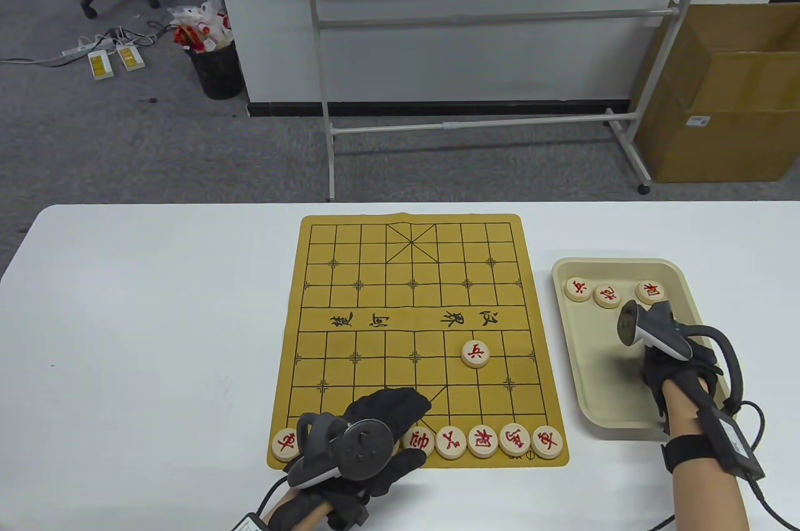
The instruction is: Set up Chinese chess pieces
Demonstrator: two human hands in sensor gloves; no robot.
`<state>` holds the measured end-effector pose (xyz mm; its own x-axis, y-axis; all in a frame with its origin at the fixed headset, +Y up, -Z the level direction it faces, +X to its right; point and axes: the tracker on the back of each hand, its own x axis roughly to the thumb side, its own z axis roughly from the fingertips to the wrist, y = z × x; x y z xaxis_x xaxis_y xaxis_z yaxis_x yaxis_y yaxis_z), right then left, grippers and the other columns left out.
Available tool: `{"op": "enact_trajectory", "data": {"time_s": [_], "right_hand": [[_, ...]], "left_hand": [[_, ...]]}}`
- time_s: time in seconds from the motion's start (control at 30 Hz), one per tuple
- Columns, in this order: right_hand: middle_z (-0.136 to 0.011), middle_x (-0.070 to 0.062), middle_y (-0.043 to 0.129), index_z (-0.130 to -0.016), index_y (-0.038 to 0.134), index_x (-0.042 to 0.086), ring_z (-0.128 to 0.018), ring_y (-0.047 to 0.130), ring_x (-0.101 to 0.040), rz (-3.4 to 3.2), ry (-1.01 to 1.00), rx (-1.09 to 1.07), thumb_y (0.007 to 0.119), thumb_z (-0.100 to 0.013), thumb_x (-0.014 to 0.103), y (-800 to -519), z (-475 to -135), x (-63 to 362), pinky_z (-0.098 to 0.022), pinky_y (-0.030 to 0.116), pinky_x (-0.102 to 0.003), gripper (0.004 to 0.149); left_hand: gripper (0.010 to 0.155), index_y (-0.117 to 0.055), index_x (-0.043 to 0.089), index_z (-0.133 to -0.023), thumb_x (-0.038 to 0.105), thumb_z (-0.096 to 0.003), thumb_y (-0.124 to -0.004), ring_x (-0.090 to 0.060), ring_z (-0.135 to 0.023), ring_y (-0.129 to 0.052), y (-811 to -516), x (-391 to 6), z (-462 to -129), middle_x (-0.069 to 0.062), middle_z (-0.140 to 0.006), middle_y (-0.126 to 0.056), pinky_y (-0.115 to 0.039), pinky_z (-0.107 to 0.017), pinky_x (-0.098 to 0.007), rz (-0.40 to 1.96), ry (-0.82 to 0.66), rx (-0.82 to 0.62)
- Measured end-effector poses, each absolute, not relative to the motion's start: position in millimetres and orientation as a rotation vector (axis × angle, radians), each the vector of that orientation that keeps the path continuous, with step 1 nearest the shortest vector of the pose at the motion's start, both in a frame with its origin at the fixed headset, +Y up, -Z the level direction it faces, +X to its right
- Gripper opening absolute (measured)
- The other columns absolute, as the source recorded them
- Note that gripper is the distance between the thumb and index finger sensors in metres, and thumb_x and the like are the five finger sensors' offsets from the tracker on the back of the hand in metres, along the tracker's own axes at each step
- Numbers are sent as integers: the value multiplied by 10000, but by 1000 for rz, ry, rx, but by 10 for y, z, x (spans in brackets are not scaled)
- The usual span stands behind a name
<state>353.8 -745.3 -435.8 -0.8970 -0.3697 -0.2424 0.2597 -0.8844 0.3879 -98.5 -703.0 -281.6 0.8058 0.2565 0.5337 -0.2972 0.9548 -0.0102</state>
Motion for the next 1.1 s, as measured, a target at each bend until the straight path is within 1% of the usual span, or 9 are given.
{"op": "enact_trajectory", "data": {"time_s": [0.17,0.27,0.33,0.43,0.63,0.73,0.83,0.97,1.1], "right_hand": [[-1072,-177,691,-1040,673,167,-905,860,-351,-2940,-218,299,875,-432,388,-7059,-4264,3253,-719,667,-578,678],[-1069,-170,691,-1040,694,183,-898,857,-352,-3079,-129,51,869,-438,394,-6850,-4158,2841,-719,660,-582,662],[-1053,-165,727,-1044,695,182,-876,887,-340,-3101,-135,-141,862,-438,415,-6824,-4090,2519,-715,671,-577,671],[-1034,-158,770,-1041,694,160,-855,925,-324,-3060,-196,-391,856,-434,428,-6978,-3990,2025,-711,685,-568,683],[-1022,-131,796,-1029,703,179,-839,954,-299,-2846,-273,-498,854,-427,440,-7403,-3942,1485,-716,679,-568,673],[-1022,-118,799,-1027,705,185,-838,959,-284,-2823,-292,-460,853,-430,440,-7518,-3968,1461,-719,672,-569,666],[-1045,-117,769,-1045,675,194,-868,927,-297,-2881,-270,-434,840,-428,457,-7431,-3972,1551,-725,654,-575,690],[-1056,-130,750,-1053,665,181,-890,895,-325,-3001,-160,-308,833,-434,447,-7027,-3993,1855,-727,645,-581,695],[-1069,-126,739,-1052,671,182,-919,865,-334,-3001,-104,-89,837,-447,416,-6623,-4051,2362,-737,621,-593,669]], "left_hand": [[776,-563,287,-1050,581,-354,-742,-244,-1042,-723,-7038,-982,-2824,0,-1123,-650,-669,-744,-542,299,-561,70],[779,-560,288,-1050,580,-353,-745,-245,-1043,-721,-7043,-979,-2827,-1,-1125,-646,-668,-745,-542,294,-559,68],[779,-560,286,-1049,580,-352,-746,-246,-1042,-721,-7043,-982,-2823,-1,-1123,-648,-668,-744,-542,294,-561,70],[778,-562,285,-1048,581,-352,-745,-244,-1040,-724,-7041,-998,-2811,-3,-1121,-651,-671,-742,-542,289,-560,79],[779,-562,284,-1049,579,-352,-745,-248,-1039,-725,-7042,-1017,-2814,-5,-1121,-651,-671,-740,-543,296,-554,75],[780,-560,282,-1050,578,-352,-745,-250,-1040,-722,-7043,-1014,-2815,-7,-1123,-647,-670,-742,-542,295,-555,71],[780,-561,282,-1050,579,-352,-745,-250,-1040,-722,-7046,-1015,-2817,-7,-1123,-647,-669,-741,-544,298,-558,67],[780,-560,281,-1050,578,-353,-744,-250,-1040,-721,-7050,-1016,-2819,-7,-1123,-647,-669,-742,-543,294,-558,63],[777,-563,281,-1048,577,-353,-744,-251,-1040,-722,-7051,-1015,-2817,-9,-1122,-649,-669,-741,-543,290,-557,64]]}}
